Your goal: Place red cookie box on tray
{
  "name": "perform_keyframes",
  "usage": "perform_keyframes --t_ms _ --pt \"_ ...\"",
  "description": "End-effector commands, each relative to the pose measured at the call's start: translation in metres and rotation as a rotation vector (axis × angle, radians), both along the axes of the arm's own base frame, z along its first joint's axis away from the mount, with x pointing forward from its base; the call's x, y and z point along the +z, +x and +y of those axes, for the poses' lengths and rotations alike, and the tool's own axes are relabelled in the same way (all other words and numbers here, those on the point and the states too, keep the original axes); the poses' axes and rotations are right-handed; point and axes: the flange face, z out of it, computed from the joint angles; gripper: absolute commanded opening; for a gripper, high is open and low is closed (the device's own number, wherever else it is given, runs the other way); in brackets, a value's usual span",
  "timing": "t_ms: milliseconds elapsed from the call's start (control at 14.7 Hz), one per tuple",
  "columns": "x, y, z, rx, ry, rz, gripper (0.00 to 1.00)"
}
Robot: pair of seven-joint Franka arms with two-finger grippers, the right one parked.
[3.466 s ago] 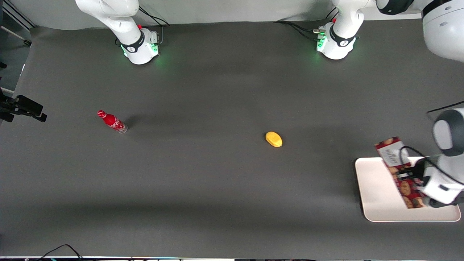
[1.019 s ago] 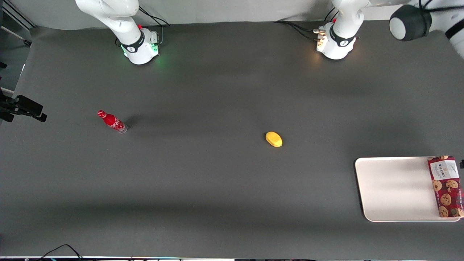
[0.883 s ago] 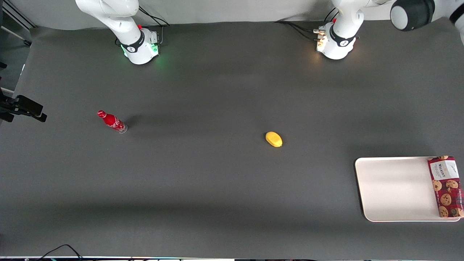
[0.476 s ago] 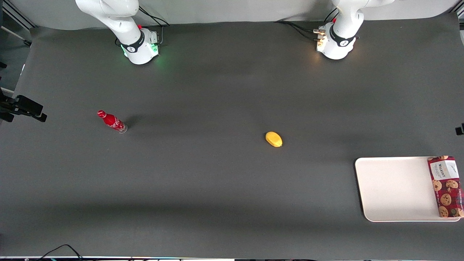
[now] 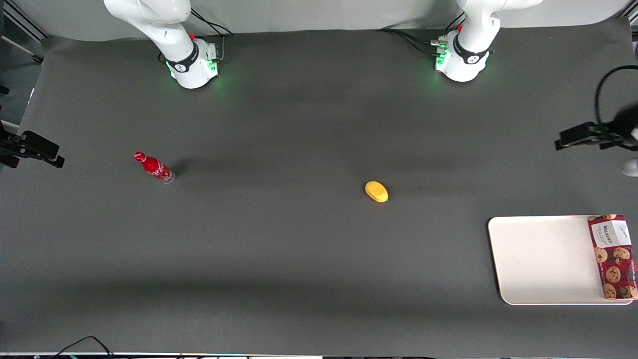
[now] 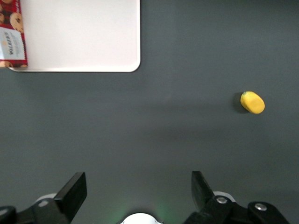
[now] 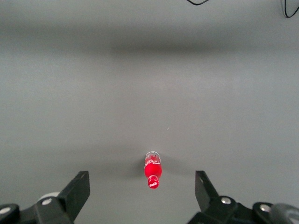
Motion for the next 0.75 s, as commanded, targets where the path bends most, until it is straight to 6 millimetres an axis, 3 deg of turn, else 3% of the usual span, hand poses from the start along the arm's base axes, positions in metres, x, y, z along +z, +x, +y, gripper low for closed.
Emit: perform_keyframes --t_ms 0,204,544,680 --pt "-0.028 -0.062 -0.014 0.009 0.023 -0.044 1.0" --pt "-0.026 -0.066 -0.017 -0.013 0.044 -0.048 1.0" --pt "0.005 -0.038 -0.018 -0.058 0.072 -0.028 1.0" --pt "0.012 -0.036 -0.017 -0.059 0.071 -0.005 1.0"
